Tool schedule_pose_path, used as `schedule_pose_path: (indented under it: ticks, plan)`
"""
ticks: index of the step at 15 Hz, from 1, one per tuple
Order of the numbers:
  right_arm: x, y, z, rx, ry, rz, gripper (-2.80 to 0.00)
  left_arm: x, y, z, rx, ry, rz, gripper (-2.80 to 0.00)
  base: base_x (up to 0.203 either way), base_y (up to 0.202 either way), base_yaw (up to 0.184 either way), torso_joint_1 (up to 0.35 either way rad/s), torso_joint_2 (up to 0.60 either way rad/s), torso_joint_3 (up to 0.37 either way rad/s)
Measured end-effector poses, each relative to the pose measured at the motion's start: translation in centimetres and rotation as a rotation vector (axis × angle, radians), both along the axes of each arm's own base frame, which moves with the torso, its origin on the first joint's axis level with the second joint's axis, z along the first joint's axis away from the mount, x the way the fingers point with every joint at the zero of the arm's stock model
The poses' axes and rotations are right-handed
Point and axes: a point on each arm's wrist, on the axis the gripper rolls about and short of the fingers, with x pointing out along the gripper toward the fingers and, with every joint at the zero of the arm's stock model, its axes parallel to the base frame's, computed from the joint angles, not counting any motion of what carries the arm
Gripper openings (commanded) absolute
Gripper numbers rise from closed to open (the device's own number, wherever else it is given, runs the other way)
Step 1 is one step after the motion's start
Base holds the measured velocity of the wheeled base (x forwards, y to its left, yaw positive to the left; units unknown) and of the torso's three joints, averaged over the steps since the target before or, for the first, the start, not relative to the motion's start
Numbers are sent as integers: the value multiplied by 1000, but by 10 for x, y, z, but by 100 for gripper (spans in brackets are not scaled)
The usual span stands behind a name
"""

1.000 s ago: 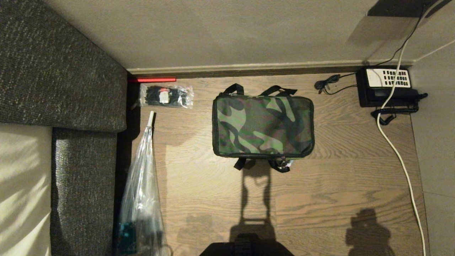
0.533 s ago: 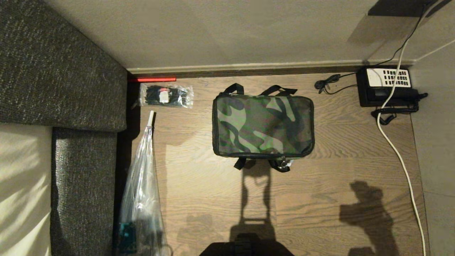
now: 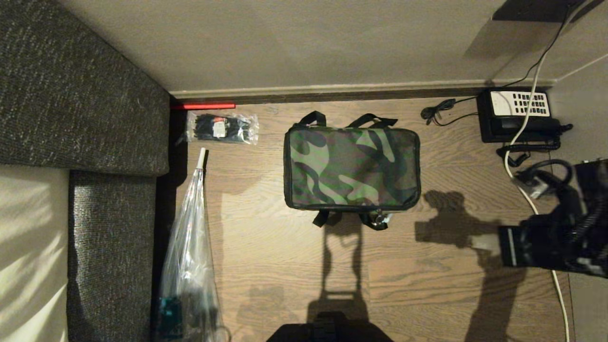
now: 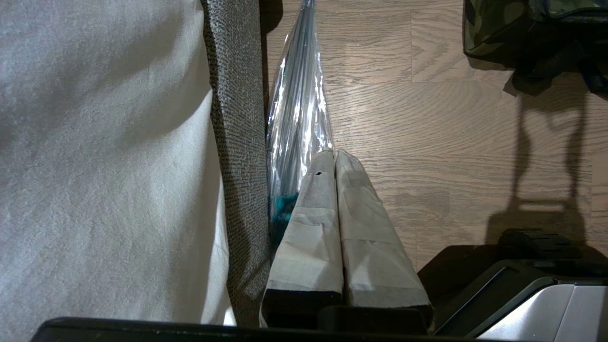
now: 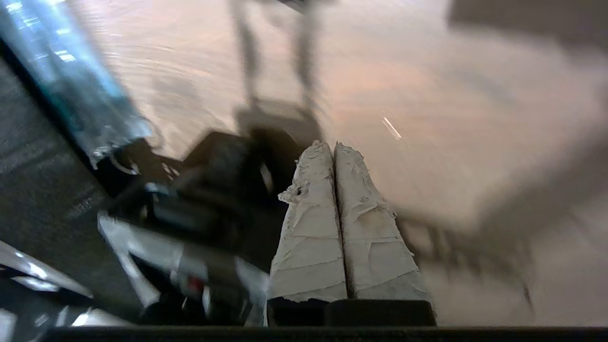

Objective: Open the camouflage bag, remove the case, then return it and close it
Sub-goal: Open the top of the storage box

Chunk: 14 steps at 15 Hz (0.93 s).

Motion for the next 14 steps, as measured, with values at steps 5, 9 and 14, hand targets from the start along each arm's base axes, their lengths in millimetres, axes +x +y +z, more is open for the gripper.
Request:
schedule_pose_path:
  ticks: [5,9,14]
  plan:
    - [33,48,-50,25,-77,153,-280,0,0,0,0,0,0,-280,0,0,0,0,0,0]
    - [50,58,-73,29,-122,166,0,0,0,0,0,0,0,-280,0,0,0,0,0,0]
    - [70,66,-91,2,-192,124,0,0,0,0,0,0,0,-280,0,0,0,0,0,0]
